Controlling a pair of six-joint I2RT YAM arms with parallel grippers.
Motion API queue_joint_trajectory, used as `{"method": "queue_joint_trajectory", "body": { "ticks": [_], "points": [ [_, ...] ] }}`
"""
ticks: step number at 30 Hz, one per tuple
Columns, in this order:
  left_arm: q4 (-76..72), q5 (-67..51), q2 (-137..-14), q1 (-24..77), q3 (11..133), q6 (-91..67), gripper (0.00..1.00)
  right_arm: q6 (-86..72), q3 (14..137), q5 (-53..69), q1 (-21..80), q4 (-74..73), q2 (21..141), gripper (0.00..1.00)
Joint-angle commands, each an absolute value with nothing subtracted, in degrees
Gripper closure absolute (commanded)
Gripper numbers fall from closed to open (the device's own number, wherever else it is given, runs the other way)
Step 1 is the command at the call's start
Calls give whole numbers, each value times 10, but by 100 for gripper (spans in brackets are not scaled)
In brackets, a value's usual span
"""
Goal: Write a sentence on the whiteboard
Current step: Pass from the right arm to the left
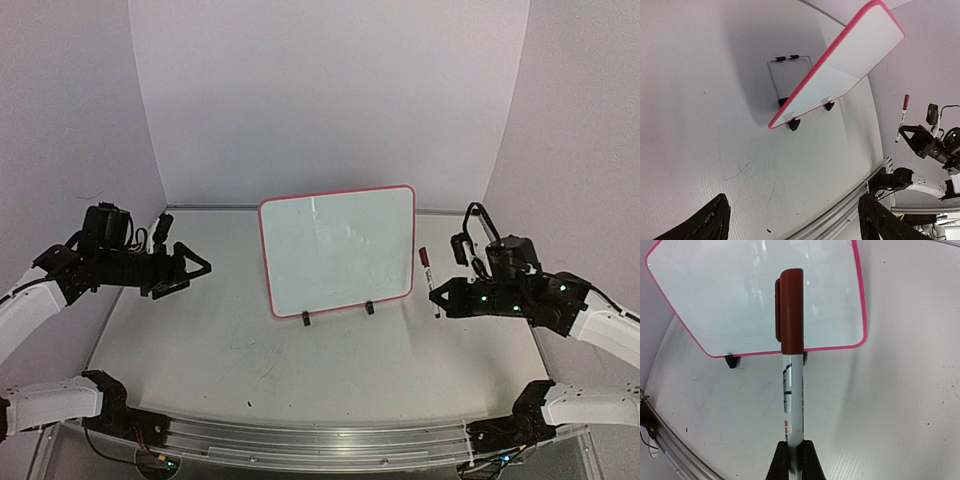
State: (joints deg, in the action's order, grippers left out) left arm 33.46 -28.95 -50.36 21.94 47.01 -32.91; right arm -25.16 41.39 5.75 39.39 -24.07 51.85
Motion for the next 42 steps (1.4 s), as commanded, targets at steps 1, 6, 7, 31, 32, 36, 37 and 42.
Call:
{"method": "queue_joint_trajectory", "body": {
  "ticks": [1, 6, 7, 31, 32, 36, 37, 42],
  "points": [
    [292, -304, -536, 262, 545, -362, 13, -222, 484, 128, 430, -203, 577, 100],
    [252, -299, -576, 315, 567, -379, 12, -201, 570, 126, 494, -188, 679, 100],
    [245, -301, -585, 324, 570, -382, 12, -197, 583, 134, 500, -179, 700, 100],
    [67, -322, -711, 434, 559, -481, 37, -167, 715, 243, 585, -86, 898, 100],
    [65, -324, -714, 434, 560, -482, 39, -167, 715, 248, 585, -85, 898, 100],
    [56, -326, -722, 435, 560, -487, 46, -164, 719, 261, 585, -84, 901, 100],
    [53, -326, -723, 435, 560, -489, 47, -164, 720, 263, 585, -85, 902, 100],
    [44, -321, -728, 436, 556, -497, 56, -162, 718, 271, 585, -85, 907, 100]
  ]
}}
